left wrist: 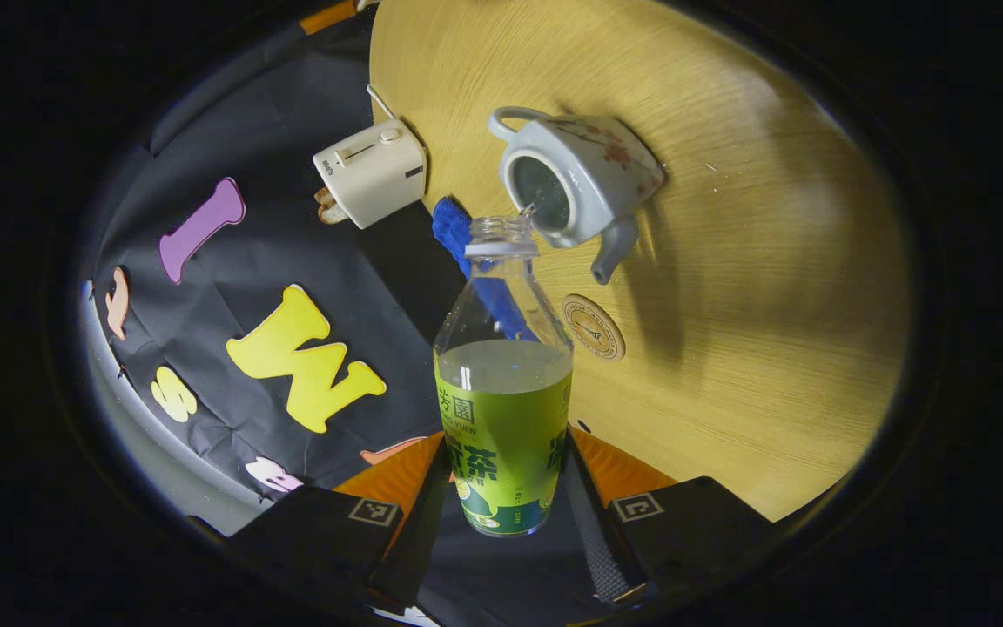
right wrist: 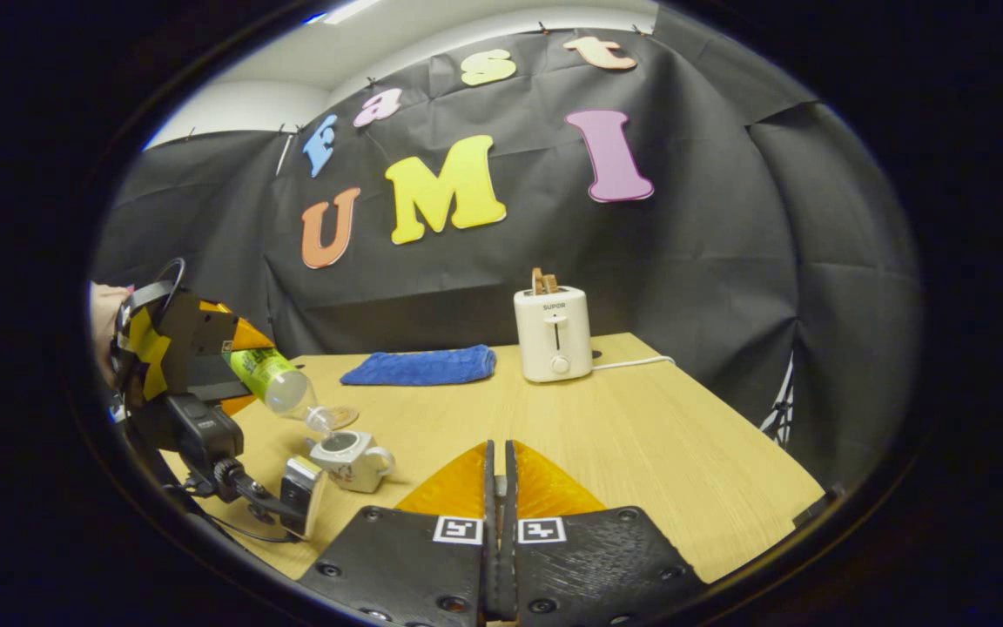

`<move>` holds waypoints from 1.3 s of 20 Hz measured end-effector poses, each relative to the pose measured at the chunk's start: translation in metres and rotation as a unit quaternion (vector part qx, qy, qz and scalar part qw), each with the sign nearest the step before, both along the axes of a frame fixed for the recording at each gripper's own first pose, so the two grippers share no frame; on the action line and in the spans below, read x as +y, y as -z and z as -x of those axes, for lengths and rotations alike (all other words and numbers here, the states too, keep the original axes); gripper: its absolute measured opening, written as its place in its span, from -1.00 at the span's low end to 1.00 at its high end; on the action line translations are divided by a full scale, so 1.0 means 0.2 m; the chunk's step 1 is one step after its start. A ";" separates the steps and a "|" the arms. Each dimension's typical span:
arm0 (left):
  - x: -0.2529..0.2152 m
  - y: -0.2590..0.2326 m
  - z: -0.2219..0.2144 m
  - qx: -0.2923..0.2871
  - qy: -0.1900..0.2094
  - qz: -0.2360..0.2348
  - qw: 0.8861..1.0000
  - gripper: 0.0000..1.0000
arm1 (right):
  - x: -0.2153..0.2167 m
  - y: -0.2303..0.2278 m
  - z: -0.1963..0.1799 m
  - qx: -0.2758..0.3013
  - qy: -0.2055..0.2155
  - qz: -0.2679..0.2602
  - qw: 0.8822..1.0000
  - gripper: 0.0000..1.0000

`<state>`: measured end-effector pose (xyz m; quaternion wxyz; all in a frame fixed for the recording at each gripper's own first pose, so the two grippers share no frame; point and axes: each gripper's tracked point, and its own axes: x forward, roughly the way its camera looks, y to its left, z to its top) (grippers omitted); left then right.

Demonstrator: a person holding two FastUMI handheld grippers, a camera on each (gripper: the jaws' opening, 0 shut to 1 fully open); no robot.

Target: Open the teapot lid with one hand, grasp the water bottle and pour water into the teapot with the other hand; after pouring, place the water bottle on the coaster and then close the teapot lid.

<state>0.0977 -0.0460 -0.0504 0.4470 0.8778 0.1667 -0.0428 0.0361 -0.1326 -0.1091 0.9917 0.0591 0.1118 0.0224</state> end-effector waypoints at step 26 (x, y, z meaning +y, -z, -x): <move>-0.05 -0.07 -0.05 -0.027 0.045 -0.053 0.997 0.48 | -0.01 0.00 0.01 -0.003 -0.001 -0.006 1.000 -1.00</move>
